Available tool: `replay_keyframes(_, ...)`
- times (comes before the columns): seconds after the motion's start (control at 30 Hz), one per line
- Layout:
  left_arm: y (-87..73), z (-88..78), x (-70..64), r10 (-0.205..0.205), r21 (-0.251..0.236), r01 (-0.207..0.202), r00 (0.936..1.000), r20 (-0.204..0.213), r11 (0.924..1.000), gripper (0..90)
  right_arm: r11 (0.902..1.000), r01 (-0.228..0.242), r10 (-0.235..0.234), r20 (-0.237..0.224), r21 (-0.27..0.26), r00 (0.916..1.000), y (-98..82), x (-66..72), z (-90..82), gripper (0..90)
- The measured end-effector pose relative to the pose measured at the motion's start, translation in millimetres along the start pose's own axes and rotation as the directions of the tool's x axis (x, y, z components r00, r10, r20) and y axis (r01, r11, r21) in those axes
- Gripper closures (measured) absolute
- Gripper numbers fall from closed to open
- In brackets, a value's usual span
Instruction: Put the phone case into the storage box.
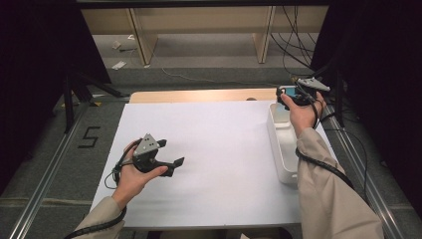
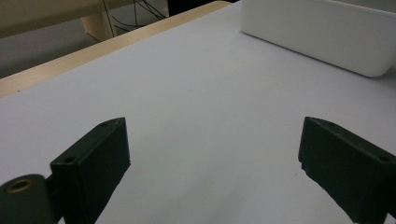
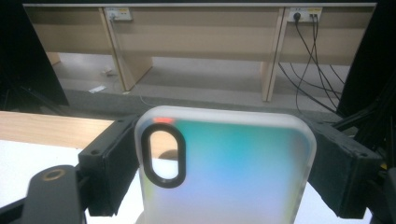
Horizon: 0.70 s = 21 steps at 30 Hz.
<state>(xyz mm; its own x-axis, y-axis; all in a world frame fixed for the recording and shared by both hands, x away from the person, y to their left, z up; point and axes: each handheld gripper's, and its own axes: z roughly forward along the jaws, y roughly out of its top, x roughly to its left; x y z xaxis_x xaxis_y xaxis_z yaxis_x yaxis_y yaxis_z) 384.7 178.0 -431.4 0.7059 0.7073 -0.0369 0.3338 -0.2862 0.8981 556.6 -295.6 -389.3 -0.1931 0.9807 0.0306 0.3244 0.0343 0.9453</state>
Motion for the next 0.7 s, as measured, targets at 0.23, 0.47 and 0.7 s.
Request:
replay_keyframes(0.23, -0.2, 0.2, 0.0, 0.000, 0.000, 0.000, 1.0000, 0.001, 1.0000, 8.1, 0.9999, 0.008, -0.008, 0.005, 0.012, 1.0000, -3.8, 0.7, 4.1, 18.4)
replay_keyframes(0.47, -0.3, 0.3, 0.1, -0.001, 0.001, 0.001, 1.0000, 0.001, 1.0000, 8.1, 0.9996, 0.015, -0.015, 0.007, 0.023, 0.9999, -8.9, 1.8, 8.5, 18.4)
replay_keyframes(0.7, -0.3, 0.5, 0.0, 0.000, 0.001, 0.000, 1.0000, 0.001, 1.0000, 8.1, 0.9993, 0.015, -0.015, 0.009, 0.034, 0.9998, -14.1, 0.4, 11.3, 18.4)
